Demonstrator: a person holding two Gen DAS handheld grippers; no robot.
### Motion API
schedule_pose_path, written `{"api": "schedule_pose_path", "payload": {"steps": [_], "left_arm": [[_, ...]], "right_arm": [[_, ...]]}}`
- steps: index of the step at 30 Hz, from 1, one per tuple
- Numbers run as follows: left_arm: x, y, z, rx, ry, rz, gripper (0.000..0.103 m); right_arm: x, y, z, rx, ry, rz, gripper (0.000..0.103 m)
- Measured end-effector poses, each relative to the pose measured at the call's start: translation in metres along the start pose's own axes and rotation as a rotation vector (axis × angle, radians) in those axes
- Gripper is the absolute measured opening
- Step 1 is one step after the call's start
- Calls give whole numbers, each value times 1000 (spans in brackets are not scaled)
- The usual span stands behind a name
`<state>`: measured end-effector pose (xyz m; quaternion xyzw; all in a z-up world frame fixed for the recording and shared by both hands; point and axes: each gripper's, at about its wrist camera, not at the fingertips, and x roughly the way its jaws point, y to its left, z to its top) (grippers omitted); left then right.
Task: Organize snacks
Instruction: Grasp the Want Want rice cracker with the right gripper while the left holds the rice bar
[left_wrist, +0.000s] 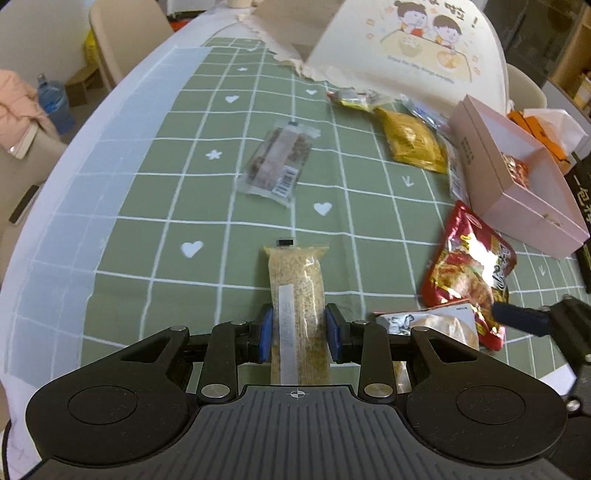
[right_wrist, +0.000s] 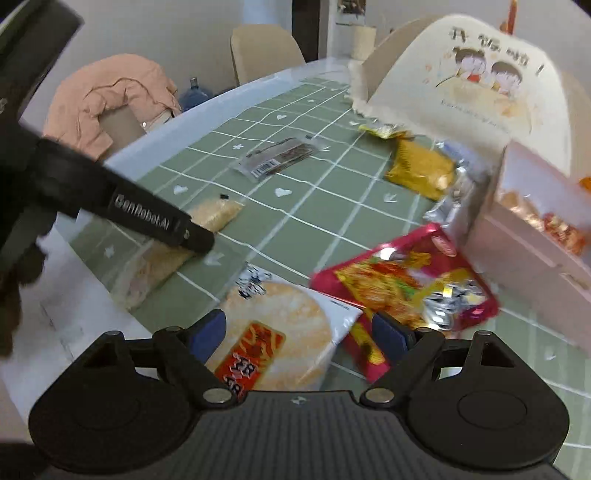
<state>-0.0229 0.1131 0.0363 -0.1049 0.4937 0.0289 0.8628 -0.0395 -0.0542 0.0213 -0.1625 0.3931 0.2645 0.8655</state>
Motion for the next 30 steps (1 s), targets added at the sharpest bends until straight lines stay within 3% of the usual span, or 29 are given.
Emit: {"api": "schedule_pose_path", "payload": {"steps": [3,8,11,14,17,26,28,30], "left_arm": [[4,-9,1,13,3,-29,34],[11,-21,1,56,1,-30,34],[10,-21,1,60,13,-42,35],[1,-16,-1,59,7,-49,36],[-3,-11,-2,63,15,-30,36],[3,-12,-6,87,42,-10,36],[4,-11,-5,87,41,-15,36],[4,-10,-5,88,38,-19,36]], "right_arm": [[-8,-28,-12,70,18,-20,86],[-6,-62,-26,245,64,33,87],[-3,-62,-23,307,65,35,90],[2,-55,-14,335,79,106,90],[8,-36,-6,301,91,151,90],[30,14,14,123,74,85,100],[29,19,12,71,69,68,95],[20,21,9,23,62,79,75]]}}
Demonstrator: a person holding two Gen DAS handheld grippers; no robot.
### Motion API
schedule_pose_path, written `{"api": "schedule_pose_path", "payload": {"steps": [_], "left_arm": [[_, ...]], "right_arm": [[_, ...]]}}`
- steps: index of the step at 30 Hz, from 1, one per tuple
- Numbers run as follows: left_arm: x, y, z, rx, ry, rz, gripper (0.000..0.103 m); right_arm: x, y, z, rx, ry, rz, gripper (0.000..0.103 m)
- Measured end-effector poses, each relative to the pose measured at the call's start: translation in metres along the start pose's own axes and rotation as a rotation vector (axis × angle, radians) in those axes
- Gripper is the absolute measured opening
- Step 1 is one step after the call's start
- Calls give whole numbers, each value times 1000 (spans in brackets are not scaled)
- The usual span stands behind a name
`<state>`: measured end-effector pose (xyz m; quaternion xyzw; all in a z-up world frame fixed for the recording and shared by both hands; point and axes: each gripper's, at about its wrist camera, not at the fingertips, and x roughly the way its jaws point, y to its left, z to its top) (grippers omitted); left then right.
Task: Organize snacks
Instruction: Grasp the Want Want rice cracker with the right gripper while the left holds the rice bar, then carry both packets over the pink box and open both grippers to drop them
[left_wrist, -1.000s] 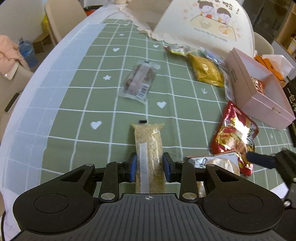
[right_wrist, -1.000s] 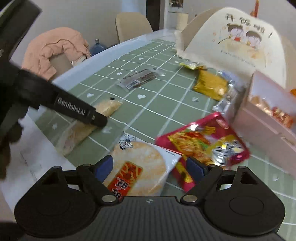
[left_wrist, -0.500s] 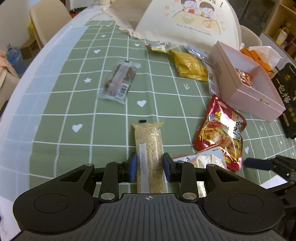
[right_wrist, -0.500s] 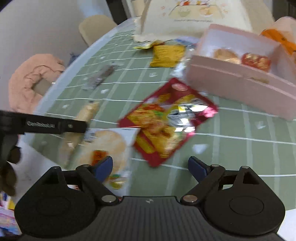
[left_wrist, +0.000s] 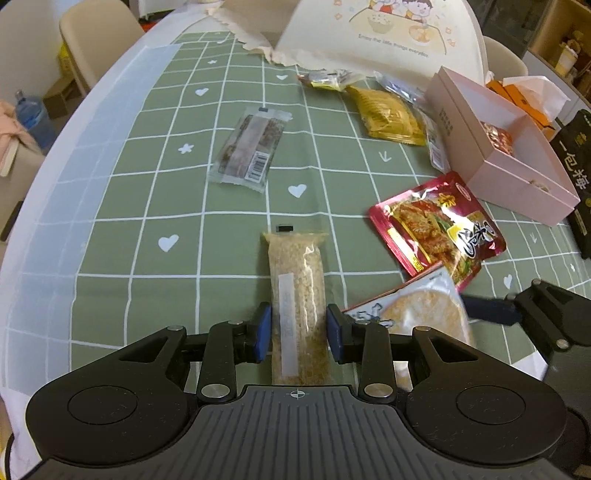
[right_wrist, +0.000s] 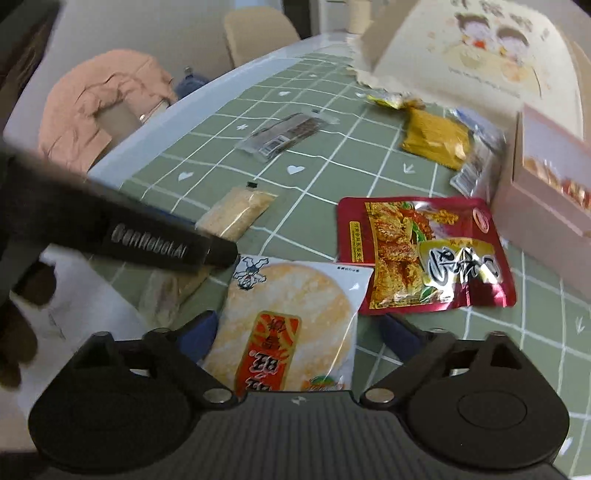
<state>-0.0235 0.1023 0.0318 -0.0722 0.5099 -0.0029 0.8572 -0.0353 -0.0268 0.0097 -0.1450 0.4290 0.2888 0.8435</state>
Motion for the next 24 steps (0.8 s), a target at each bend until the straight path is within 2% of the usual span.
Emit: {"api": "schedule_pose_path", "payload": {"steps": [4,9,10,13,15,17,19,21,24], "left_arm": [[1,-3,-1,26,-11,3,37],[-1,-11,-8,80,-31,17,37],[-2,-12,-8,83,-27,15,34],[-7,-15,-11,80,-2,-32,34],[-16,-27,-13,137,-21,-34,34],[-32,-41,-8,177,-56,-73,34],[-53,-52,11,173,-104,-169,34],[-82,-69,38,199,-197,-257,34],[-123,-104,87,280,-373,-346,34]], "right_arm": [[-20,-19,-10,56,21,97,75],[-48,-48,-26,90,-19,-42,75],[-52,-57,-27,108,-27,-69,75],[-67,-84,-32,179,-51,-144,75],[-77,-102,-35,228,-71,-194,75],[-87,-116,-38,268,-88,-239,75],[-99,-125,-41,299,-111,-280,75],[-113,-132,-45,338,-141,-313,75],[-132,-140,-48,372,-183,-343,75]]}}
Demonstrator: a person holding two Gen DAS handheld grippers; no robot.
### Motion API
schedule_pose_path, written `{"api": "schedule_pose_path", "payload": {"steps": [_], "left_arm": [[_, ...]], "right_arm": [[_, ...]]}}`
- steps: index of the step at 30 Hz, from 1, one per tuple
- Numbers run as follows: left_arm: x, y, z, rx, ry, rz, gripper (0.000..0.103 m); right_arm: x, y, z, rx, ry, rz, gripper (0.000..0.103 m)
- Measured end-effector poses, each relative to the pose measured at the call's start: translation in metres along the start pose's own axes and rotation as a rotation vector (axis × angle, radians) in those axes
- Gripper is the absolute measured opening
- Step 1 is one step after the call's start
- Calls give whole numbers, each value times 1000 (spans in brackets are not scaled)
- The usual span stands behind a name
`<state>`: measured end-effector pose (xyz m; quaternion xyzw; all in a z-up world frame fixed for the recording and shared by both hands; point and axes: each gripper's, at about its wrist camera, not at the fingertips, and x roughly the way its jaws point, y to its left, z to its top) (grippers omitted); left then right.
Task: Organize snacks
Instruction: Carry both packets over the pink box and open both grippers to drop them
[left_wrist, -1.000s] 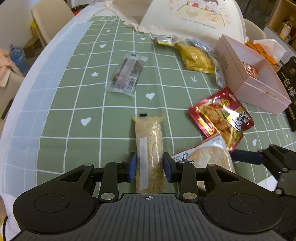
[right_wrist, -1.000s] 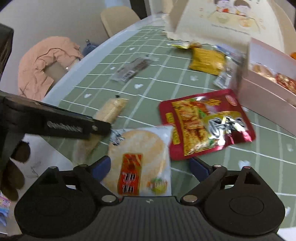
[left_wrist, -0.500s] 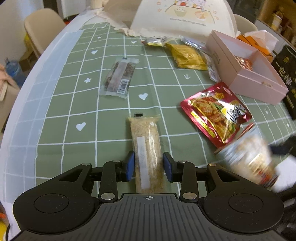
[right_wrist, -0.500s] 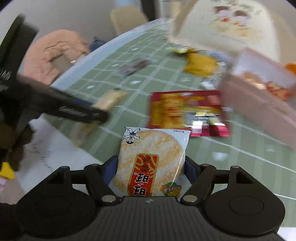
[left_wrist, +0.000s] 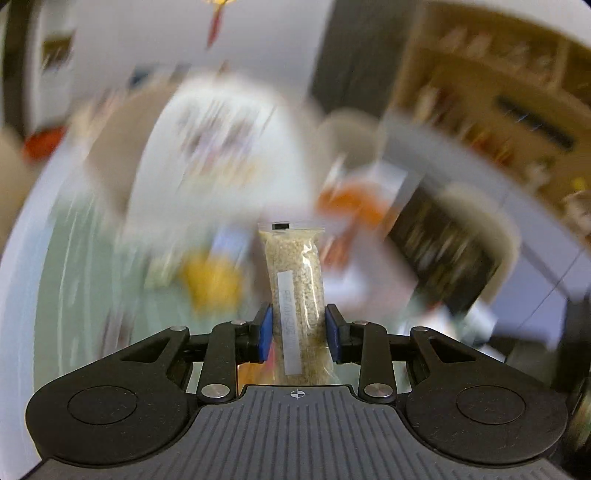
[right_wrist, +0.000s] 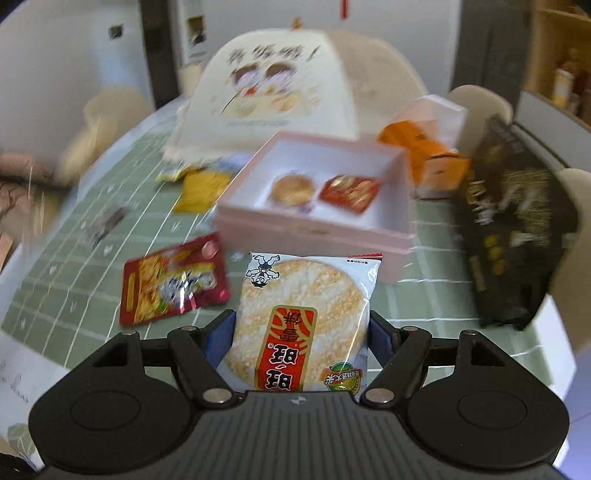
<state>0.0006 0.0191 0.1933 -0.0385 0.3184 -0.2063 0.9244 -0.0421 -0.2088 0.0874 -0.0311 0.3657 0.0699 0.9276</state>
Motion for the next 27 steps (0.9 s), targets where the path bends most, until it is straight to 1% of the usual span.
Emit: {"api": "schedule_pose_path", "payload": {"steps": [2,4,5,8,9,11,13,15,17,18,19,20,22,24,27], "left_arm": [[7,-14,34,43,-73,-37,34],[22,-27,61,90,-125,-51,34],[35,-31,73,93,-134,-65,34],[83,-36,89,62,-93,-119,34],[101,-37,89,70,-75,-125,34],[144,-42,83,123,-20,-109,34],[189,-43,69,161,65,-81,34],[229,-37,49,150,170,-75,34],[258,-28,37,104,260,-83,34],[264,-22,29,78,294,-85,34],[268,-17,22,59,316,-88,32],[267,-16,16,48,323,-97,32],[260,-13,11,34,315,-126,32],[243,-7,14,0,269,-147,32],[206,12,19,-97,158,-159,32]], "right_arm": [[-6,-5,2,17,-19,-23,75],[-8,-8,5,48,-30,-45,75],[-9,-10,5,60,-36,-50,75],[-6,-13,6,100,-40,-52,75],[-4,-14,7,117,-41,-51,75],[0,-17,8,152,-37,-51,75],[6,-21,8,189,-27,-52,75],[13,-24,8,224,-11,-53,75],[19,-27,7,246,13,-59,75],[21,-29,6,250,25,-64,75],[23,-29,6,250,35,-71,75],[25,-30,7,248,39,-79,75],[24,-32,14,234,23,-90,75],[25,-34,33,205,-4,-94,75],[33,-38,71,174,-48,-70,75]]}}
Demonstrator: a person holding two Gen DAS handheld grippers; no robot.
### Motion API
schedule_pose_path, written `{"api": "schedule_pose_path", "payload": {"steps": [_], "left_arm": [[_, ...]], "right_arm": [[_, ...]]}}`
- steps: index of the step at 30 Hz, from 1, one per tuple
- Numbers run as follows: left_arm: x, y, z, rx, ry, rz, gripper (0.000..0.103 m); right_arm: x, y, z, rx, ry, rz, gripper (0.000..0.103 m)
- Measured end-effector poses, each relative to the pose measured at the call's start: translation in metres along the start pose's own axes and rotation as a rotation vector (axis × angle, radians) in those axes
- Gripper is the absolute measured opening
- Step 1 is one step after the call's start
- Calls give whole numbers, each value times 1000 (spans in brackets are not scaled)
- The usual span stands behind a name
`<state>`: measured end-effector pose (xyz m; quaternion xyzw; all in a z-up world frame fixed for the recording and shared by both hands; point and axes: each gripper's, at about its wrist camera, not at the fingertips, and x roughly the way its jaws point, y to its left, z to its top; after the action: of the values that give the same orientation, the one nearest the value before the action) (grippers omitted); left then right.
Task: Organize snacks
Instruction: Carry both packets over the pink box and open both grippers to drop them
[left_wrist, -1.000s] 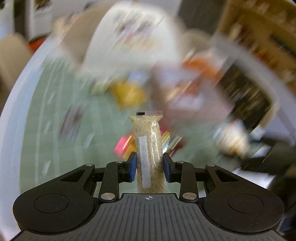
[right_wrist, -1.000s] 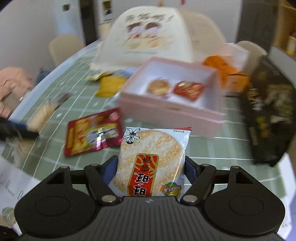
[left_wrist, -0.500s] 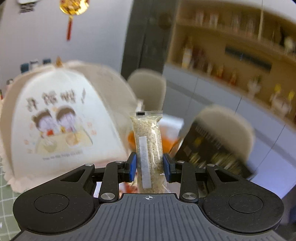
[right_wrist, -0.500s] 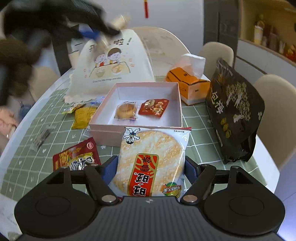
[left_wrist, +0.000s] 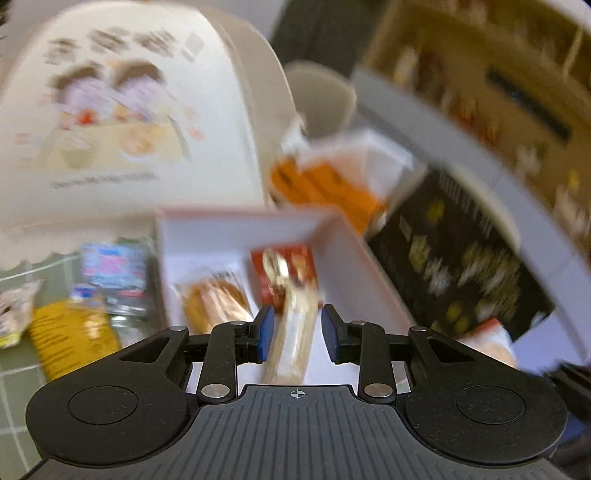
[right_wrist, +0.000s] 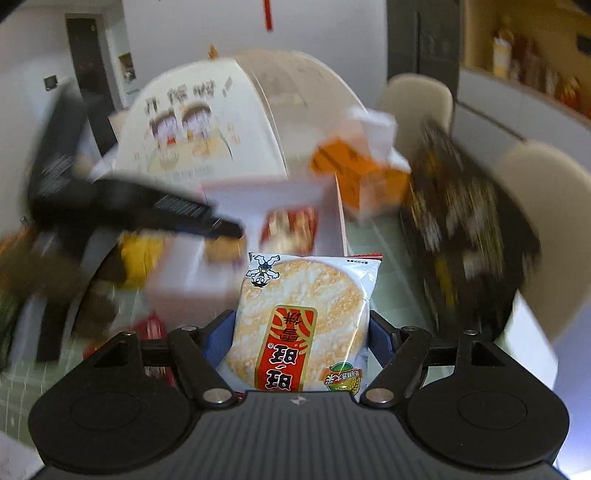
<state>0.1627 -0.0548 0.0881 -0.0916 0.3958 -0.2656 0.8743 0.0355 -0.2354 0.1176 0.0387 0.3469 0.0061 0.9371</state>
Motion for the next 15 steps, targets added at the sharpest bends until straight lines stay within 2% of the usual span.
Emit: {"api": "schedule_pose_path", "payload": {"steps": [2,4,6,9,12,15], "left_arm": [[-29,17,-7,-66,-66,23,32],[-47,33,-20,-121,-93,69,32],[-64,50,-38,-181,-88,127,32],[-84,67,-69,-250,-63,194,32],[-103,80,-95,-293,-45,235,32],[-113,90,-108,-317,-33,272,32]], "right_arm": [[19,3,26,-5,9,25,75],[49,6,47,6,57,50,75],[82,9,61,28,124,79,75],[122,12,65,76,232,131,75],[143,16,63,83,278,65,75],[152,27,60,17,318,-19,75]]}}
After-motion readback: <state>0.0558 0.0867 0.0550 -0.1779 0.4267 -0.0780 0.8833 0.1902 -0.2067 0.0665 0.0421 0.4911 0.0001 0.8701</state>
